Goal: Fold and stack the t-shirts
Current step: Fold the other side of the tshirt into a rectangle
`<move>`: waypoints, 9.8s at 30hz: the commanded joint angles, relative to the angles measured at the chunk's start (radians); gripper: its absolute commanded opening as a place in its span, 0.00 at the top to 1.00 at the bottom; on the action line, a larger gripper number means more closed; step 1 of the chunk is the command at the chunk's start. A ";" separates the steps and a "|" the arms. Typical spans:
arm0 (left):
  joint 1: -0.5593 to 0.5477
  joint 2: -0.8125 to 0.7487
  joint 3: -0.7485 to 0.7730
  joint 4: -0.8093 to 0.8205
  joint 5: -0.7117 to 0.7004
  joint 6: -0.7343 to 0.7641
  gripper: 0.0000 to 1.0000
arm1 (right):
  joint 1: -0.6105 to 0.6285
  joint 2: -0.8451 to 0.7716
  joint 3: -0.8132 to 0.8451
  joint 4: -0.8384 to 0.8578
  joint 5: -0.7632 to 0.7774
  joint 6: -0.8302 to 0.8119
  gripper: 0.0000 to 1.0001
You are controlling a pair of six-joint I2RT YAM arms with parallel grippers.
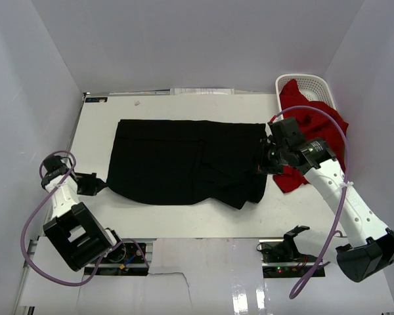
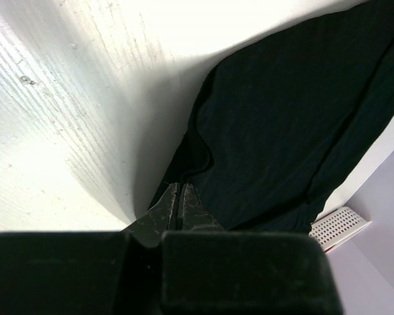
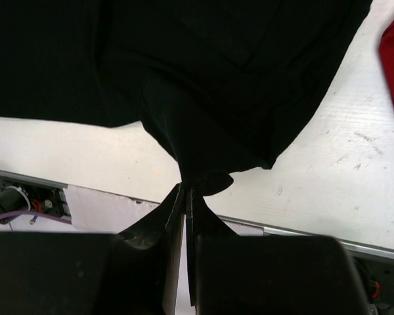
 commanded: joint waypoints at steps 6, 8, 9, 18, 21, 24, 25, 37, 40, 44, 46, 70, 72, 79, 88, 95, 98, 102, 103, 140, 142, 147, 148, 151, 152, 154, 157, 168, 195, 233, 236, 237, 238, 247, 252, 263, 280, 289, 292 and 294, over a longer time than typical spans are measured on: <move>0.000 0.019 0.079 0.012 0.048 -0.008 1.00 | -0.069 0.051 0.112 0.004 0.024 -0.090 0.92; 0.000 0.033 0.090 0.012 0.048 -0.010 1.00 | -0.098 0.065 0.123 0.004 0.018 -0.102 0.92; 0.002 0.036 0.093 0.012 0.048 -0.011 1.00 | -0.107 0.067 0.125 0.005 0.007 -0.108 0.92; 0.002 0.091 0.144 0.029 0.035 -0.016 1.00 | -0.210 0.061 0.085 -0.007 -0.033 -0.153 0.92; 0.002 0.114 0.159 0.043 0.045 -0.023 1.00 | -0.236 0.057 0.060 -0.007 -0.042 -0.165 0.92; 0.002 0.143 0.181 0.054 0.061 -0.025 1.00 | -0.256 0.065 0.048 -0.003 -0.052 -0.177 0.92; 0.002 0.157 0.191 0.057 0.061 -0.026 1.00 | -0.262 0.074 0.048 0.002 -0.056 -0.180 0.92; -0.001 0.272 0.335 0.082 0.082 -0.034 1.00 | -0.293 0.163 0.082 0.050 -0.079 -0.211 0.92; -0.014 0.298 0.368 0.086 0.075 -0.036 1.00 | -0.293 0.186 0.094 0.068 -0.085 -0.211 0.92; -0.053 0.323 0.388 0.109 0.064 -0.049 1.00 | -0.294 0.223 0.117 0.080 -0.082 -0.215 0.92; -0.072 0.343 0.409 0.120 0.056 -0.056 1.00 | -0.294 0.242 0.125 0.091 -0.083 -0.215 0.92; -0.150 0.522 0.630 0.124 0.016 -0.091 1.00 | -0.340 0.355 0.237 0.091 -0.057 -0.248 0.92; -0.150 0.530 0.656 0.124 0.010 -0.086 1.00 | -0.344 0.361 0.243 0.093 -0.054 -0.249 0.92; -0.167 0.594 0.736 0.121 0.015 -0.083 1.00 | -0.348 0.395 0.270 0.100 -0.051 -0.248 0.92; -0.239 0.688 0.829 0.120 0.004 -0.065 1.00 | -0.350 0.443 0.307 0.112 -0.042 -0.245 0.92; -0.274 0.741 0.898 0.115 -0.005 -0.062 1.00 | -0.351 0.475 0.323 0.113 -0.017 -0.243 0.92; -0.278 0.758 0.912 0.111 -0.010 -0.065 1.00 | -0.353 0.489 0.327 0.116 -0.013 -0.240 0.92; -0.278 0.780 0.934 0.101 -0.010 -0.069 1.00 | -0.359 0.508 0.338 0.120 -0.005 -0.237 0.92; -0.278 0.783 0.935 0.101 -0.010 -0.072 1.00 | -0.359 0.513 0.339 0.120 -0.003 -0.237 0.92; -0.298 0.893 1.010 0.097 -0.004 -0.111 1.00 | -0.397 0.694 0.445 0.148 -0.010 -0.225 0.92; -0.299 0.902 1.020 0.098 0.002 -0.109 1.00 | -0.399 0.706 0.451 0.151 -0.014 -0.225 0.92; -0.299 0.907 1.018 0.101 -0.011 -0.123 0.95 | -0.400 0.748 0.487 0.155 -0.036 -0.209 0.92; -0.301 0.907 1.017 0.101 -0.017 -0.128 0.94 | -0.400 0.757 0.502 0.157 -0.039 -0.205 0.92; -0.299 0.913 1.020 0.112 -0.018 -0.144 0.91 | -0.402 0.795 0.530 0.165 -0.049 -0.193 0.92; -0.301 0.915 1.020 0.123 -0.015 -0.155 0.86 | -0.403 0.806 0.554 0.166 -0.052 -0.183 0.92; -0.301 0.925 1.024 0.128 -0.002 -0.164 0.71 | -0.405 0.846 0.576 0.184 -0.068 -0.177 0.92; -0.301 0.935 1.033 0.129 -0.001 -0.177 0.47 | -0.406 0.904 0.626 0.191 -0.091 -0.165 0.86; -0.301 0.860 1.021 0.267 0.007 -0.218 0.38 | -0.426 0.975 0.662 0.341 -0.135 -0.111 0.79; -0.698 0.514 0.553 0.290 0.183 0.300 0.41 | -0.081 0.554 0.143 0.310 0.030 -0.525 0.40; -0.689 0.665 0.497 0.309 0.125 0.270 0.41 | -0.021 0.794 0.134 0.473 -0.034 -0.429 0.60; -0.687 0.668 0.507 0.299 0.124 0.274 0.41 | -0.020 0.783 0.132 0.461 -0.033 -0.424 0.59; -0.686 0.668 0.510 0.296 0.122 0.274 0.41 | -0.020 0.779 0.131 0.461 -0.030 -0.424 0.59; -0.687 0.669 0.513 0.293 0.117 0.276 0.41 | -0.020 0.774 0.131 0.455 -0.028 -0.424 0.58; -0.686 0.675 0.529 0.282 0.119 0.282 0.41 | -0.018 0.766 0.140 0.424 -0.007 -0.435 0.65; -0.681 0.677 0.532 0.276 0.114 0.291 0.42 | -0.018 0.772 0.155 0.410 0.001 -0.439 0.86; -0.678 0.688 0.540 0.270 0.122 0.297 0.42 | -0.018 0.850 0.404 0.333 0.016 -0.467 0.92; -0.678 0.675 0.523 0.258 0.127 0.319 0.42 | -0.015 1.075 0.708 0.560 0.138 -0.545 0.30; -0.673 0.683 0.587 0.218 0.101 0.339 0.42 | -0.017 0.774 0.402 0.607 0.121 -0.447 0.20; -0.660 0.697 0.628 0.174 0.085 0.371 0.42 | -0.018 0.675 0.260 0.552 0.112 -0.369 0.21; -0.635 0.708 0.670 0.155 0.088 0.392 0.41 | -0.018 0.638 0.200 0.515 0.096 -0.329 0.25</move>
